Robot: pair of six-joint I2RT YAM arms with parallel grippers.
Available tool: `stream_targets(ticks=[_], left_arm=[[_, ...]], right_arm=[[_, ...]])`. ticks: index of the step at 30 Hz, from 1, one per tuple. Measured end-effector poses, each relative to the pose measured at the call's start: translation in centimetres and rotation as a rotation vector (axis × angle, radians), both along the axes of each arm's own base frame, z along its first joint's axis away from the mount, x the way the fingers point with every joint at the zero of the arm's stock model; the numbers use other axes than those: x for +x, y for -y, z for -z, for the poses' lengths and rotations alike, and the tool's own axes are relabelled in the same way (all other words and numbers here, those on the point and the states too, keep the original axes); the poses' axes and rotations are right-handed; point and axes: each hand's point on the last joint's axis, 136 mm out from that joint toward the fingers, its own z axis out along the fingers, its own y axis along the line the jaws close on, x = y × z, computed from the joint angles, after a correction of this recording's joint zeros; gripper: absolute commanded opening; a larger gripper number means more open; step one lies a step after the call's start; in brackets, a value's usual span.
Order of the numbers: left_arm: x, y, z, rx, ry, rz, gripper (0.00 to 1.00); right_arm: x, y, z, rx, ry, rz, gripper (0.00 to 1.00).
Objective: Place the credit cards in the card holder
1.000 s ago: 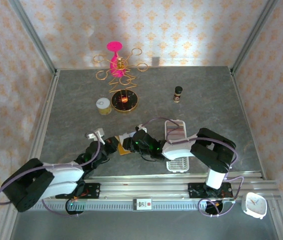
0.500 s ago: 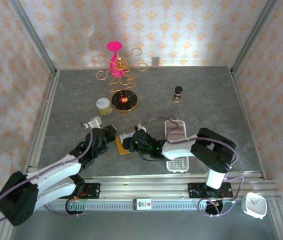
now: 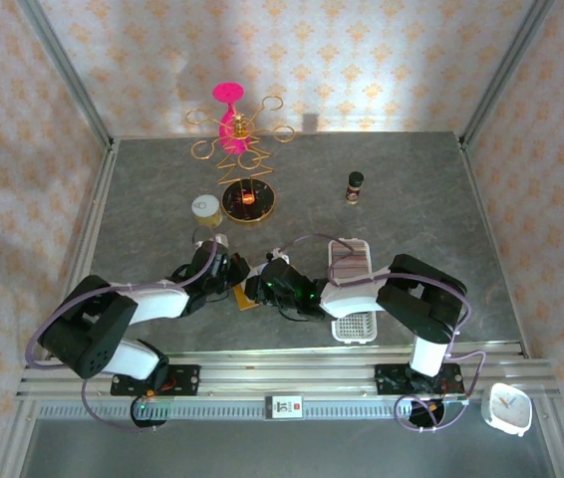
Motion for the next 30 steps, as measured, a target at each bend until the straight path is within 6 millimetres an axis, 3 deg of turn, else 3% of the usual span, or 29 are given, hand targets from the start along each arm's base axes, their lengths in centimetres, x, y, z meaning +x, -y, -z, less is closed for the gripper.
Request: stream_targets(ticks=[12, 20, 30], left_arm=[[0.3, 0.8, 0.7, -0.017, 0.010, 0.037, 0.00], [0.1, 0.7, 1.2, 0.003, 0.014, 0.054, 0.00], [-0.3, 0.5, 1.5, 0.016, 0.030, 0.069, 0.00]], right_arm=[[-0.1, 0.1, 0.6, -0.029, -0.003, -0.010, 0.30], [-0.4, 0.1, 0.4, -0.050, 0.023, -0.023, 0.38], [0.1, 1.9, -2.3, -0.032, 0.098, 0.036, 0.40]])
